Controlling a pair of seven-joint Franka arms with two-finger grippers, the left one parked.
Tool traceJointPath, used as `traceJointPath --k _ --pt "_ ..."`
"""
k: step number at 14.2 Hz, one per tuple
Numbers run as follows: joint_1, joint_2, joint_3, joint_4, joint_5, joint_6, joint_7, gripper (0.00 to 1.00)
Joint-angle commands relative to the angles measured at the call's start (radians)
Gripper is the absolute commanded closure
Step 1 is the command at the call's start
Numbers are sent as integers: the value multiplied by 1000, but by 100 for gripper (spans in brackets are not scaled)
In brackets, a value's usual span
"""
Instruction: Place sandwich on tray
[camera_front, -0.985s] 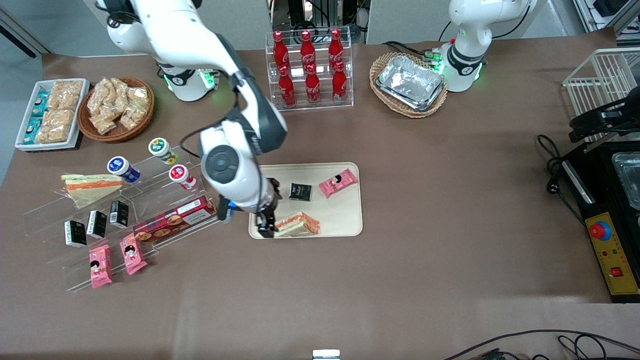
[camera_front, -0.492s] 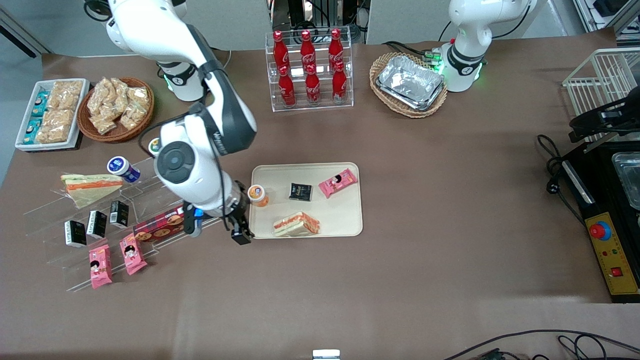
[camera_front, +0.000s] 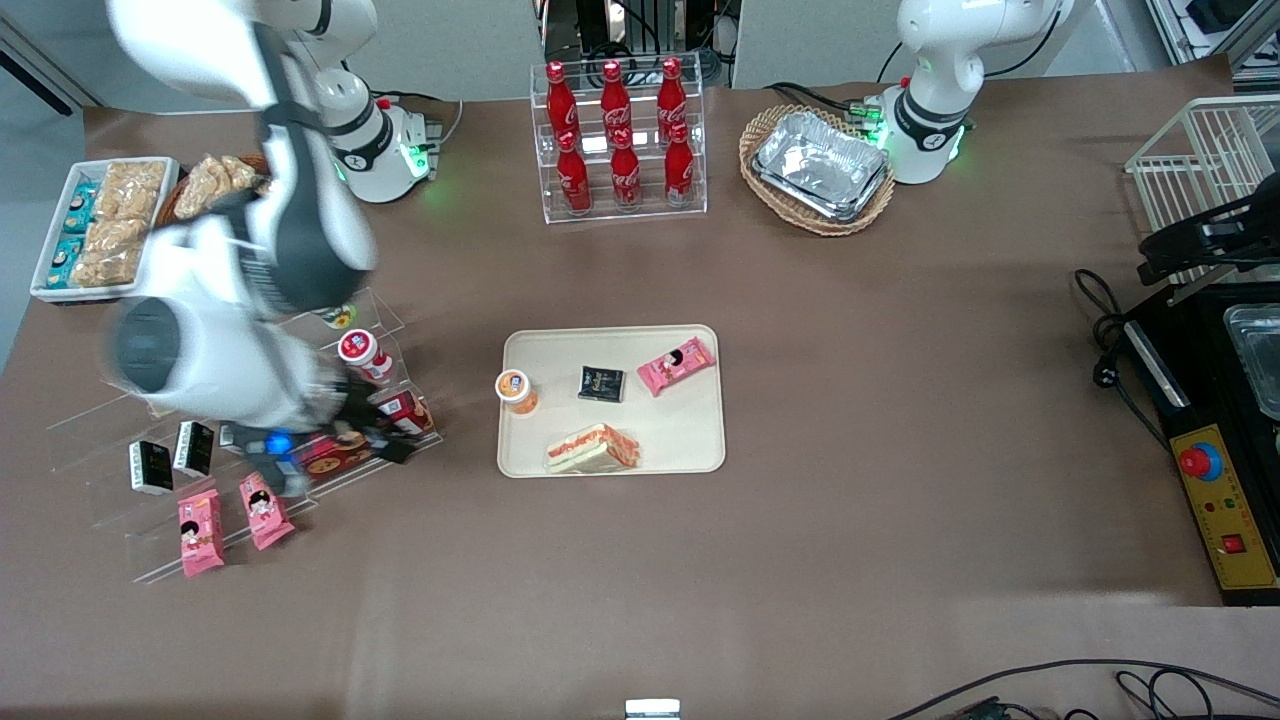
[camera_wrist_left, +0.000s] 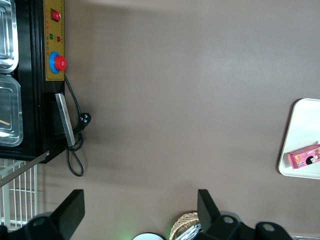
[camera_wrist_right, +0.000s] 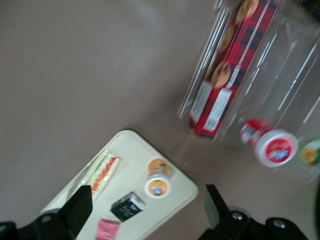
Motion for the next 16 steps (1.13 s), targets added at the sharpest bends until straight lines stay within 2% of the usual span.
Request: traceJointPath --k 1,6,7,8,10,12,16 --pt "-139 -87 55 -26 -50 -63 -402 0" --pt "-250 -195 63 -58 -225 -51 -845 0" --pt "-267 -237 63 -90 -234 -46 -905 0" --pt "-285 -279 63 -133 -236 -34 -924 0" --pt "-305 -388 74 -226 -295 -23 -936 0" --pt "-307 -466 77 -280 -326 -23 -936 0" --pt "-350 -480 82 -277 -337 -37 -935 0"
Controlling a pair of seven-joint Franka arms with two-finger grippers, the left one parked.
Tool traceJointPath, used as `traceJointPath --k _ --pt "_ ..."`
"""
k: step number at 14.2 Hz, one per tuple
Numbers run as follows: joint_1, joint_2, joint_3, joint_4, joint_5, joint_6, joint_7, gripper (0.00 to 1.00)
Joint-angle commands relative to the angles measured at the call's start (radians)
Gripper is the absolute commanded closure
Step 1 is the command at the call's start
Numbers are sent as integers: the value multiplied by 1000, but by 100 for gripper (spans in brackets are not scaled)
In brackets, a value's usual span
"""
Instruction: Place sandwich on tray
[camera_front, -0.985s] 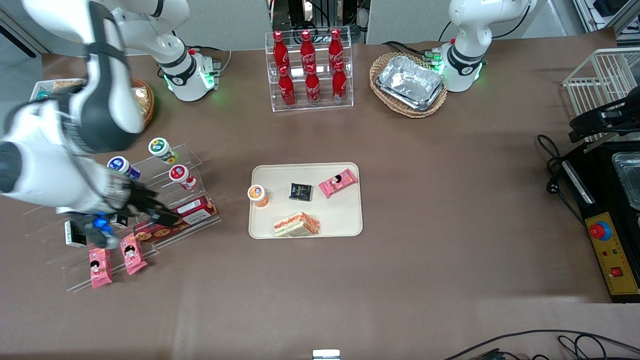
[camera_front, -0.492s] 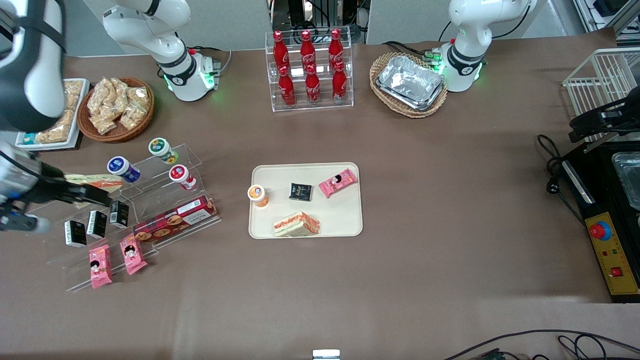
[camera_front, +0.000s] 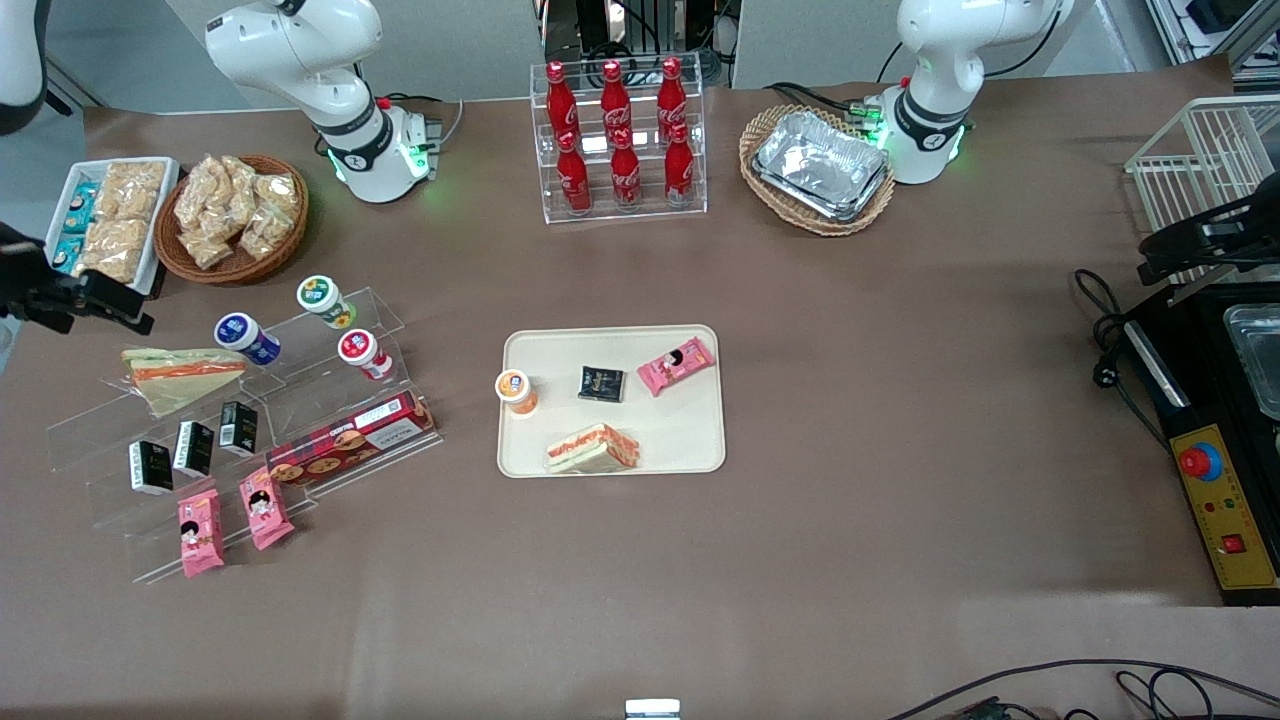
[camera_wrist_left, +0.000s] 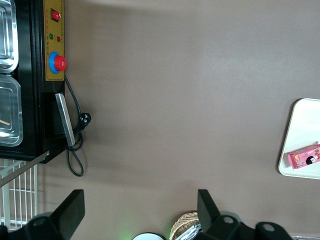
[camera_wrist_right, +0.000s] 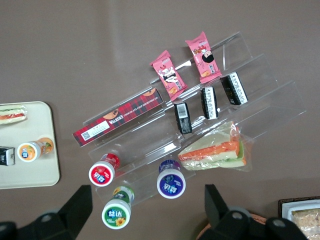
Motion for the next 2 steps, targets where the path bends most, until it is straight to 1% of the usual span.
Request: traceJointPath --k 1,2 --pt "-50 -26 29 -40 -18 16 -1 0" --pt "-79 -26 64 -40 -18 16 1 0"
